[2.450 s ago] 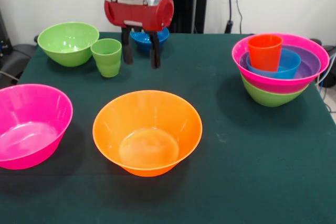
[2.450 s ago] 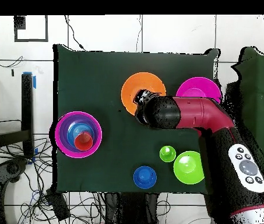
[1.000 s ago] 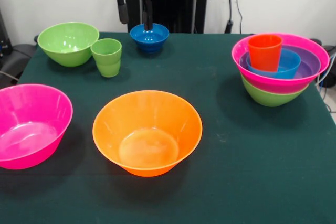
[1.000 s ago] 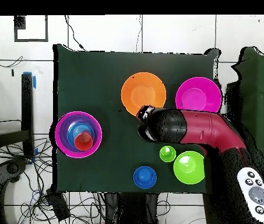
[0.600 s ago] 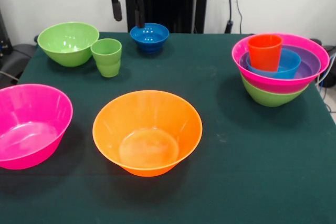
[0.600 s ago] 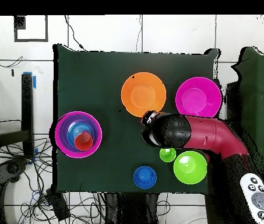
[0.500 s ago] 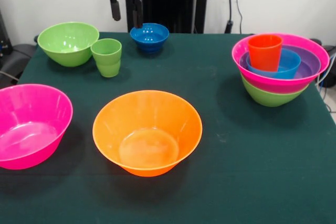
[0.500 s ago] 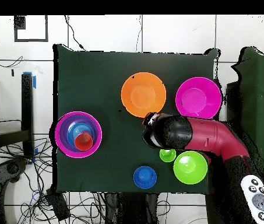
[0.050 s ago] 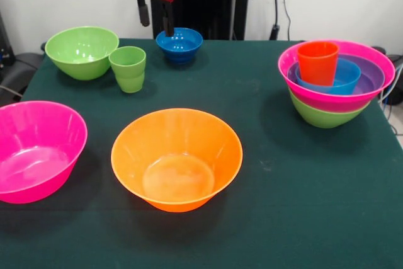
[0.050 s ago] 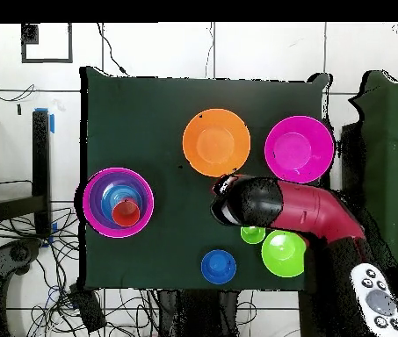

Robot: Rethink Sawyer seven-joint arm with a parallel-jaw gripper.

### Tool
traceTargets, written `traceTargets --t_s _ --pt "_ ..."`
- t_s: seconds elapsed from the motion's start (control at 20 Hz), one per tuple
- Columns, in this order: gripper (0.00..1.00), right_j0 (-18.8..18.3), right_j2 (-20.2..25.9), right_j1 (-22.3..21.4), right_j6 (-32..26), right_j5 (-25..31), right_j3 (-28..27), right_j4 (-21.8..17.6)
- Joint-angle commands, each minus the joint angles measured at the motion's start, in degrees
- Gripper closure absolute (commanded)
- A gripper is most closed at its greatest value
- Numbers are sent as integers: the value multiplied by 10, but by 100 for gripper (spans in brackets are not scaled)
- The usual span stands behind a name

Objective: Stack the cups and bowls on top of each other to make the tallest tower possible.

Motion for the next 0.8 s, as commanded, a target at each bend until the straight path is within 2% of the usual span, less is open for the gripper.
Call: traceTargets --t_s 0.05,0.3,0.8 --pt "0 47 -34 48 153 -68 49 29" --pt "0 75 -56 55 165 -94 66 56" --pt "0 94 -74 73 154 -130 79 95"
